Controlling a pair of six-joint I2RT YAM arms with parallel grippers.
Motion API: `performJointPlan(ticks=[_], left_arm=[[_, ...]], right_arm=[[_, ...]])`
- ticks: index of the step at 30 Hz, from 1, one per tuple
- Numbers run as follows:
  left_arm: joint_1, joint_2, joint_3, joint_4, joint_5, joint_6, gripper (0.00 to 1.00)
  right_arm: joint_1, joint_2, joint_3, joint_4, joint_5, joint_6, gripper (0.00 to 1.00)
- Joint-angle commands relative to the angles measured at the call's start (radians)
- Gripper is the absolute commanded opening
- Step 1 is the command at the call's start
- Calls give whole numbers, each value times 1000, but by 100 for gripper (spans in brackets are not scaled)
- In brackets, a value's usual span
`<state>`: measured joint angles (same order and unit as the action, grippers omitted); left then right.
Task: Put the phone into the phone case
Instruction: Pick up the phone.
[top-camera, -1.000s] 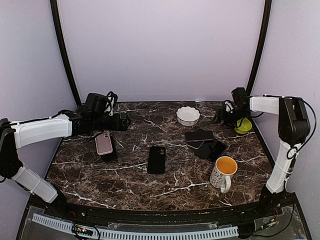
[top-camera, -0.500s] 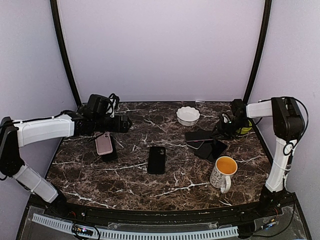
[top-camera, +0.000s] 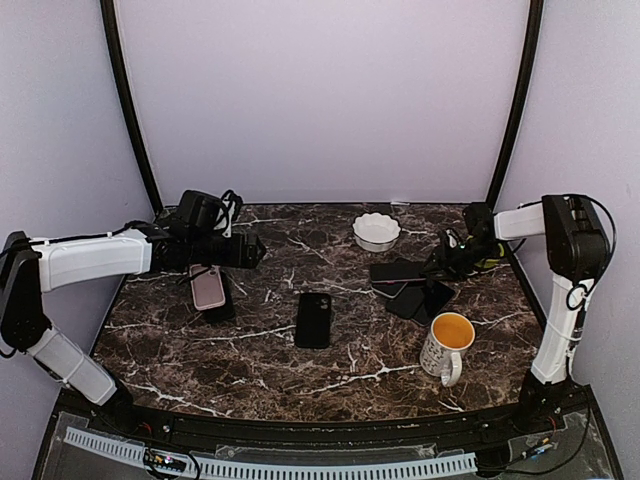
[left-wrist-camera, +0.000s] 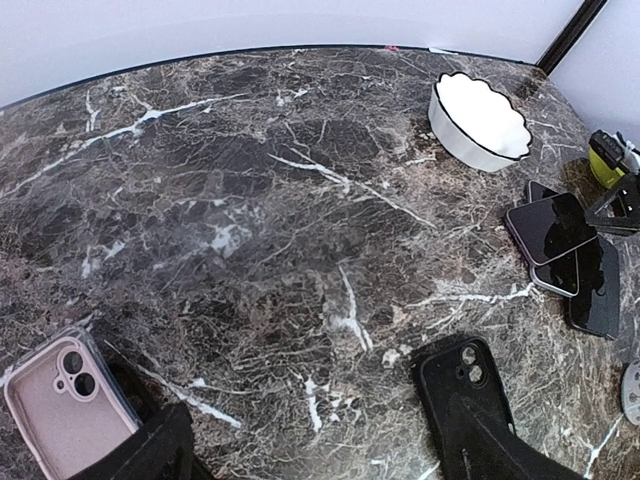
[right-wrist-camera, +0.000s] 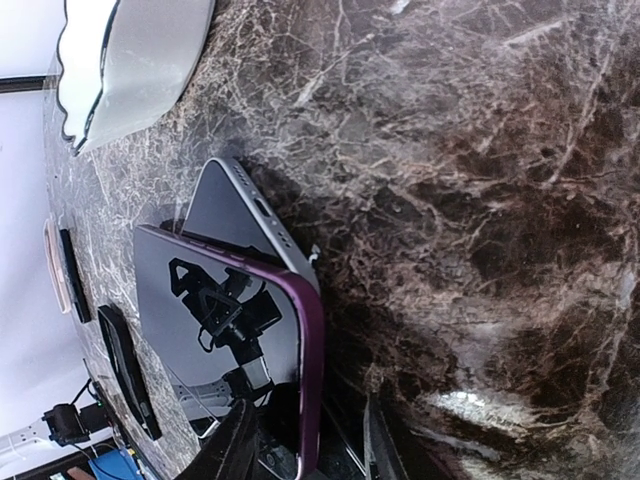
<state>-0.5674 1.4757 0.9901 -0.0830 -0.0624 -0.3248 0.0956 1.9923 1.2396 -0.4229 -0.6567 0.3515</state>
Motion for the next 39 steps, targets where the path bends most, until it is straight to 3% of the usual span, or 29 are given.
performJointPlan(ticks=[1, 6, 12, 17, 22, 31, 39], left_arm=[[0, 5, 0, 35, 73, 31, 85], [-64, 70, 26, 53, 160, 127, 81], [-206, 242, 285, -54, 120, 215, 80], [-230, 437, 453, -44, 139, 129, 75], [-239, 636, 675, -107, 182, 34, 58], [-277, 871, 852, -85, 181, 58, 55], [-279, 973, 962, -98, 235, 40, 55]], right_arm=[[-1, -4, 38, -33, 34, -26, 37], [-2, 13, 52, -9, 5, -31, 37], [-3, 37, 50, 22, -5, -48, 37], [-3, 50, 46, 58, -50, -46, 34], [-3, 65, 60, 84, -70, -40, 30], [1, 74, 71, 82, -104, -54, 25], [7, 77, 92, 57, -142, -56, 17]])
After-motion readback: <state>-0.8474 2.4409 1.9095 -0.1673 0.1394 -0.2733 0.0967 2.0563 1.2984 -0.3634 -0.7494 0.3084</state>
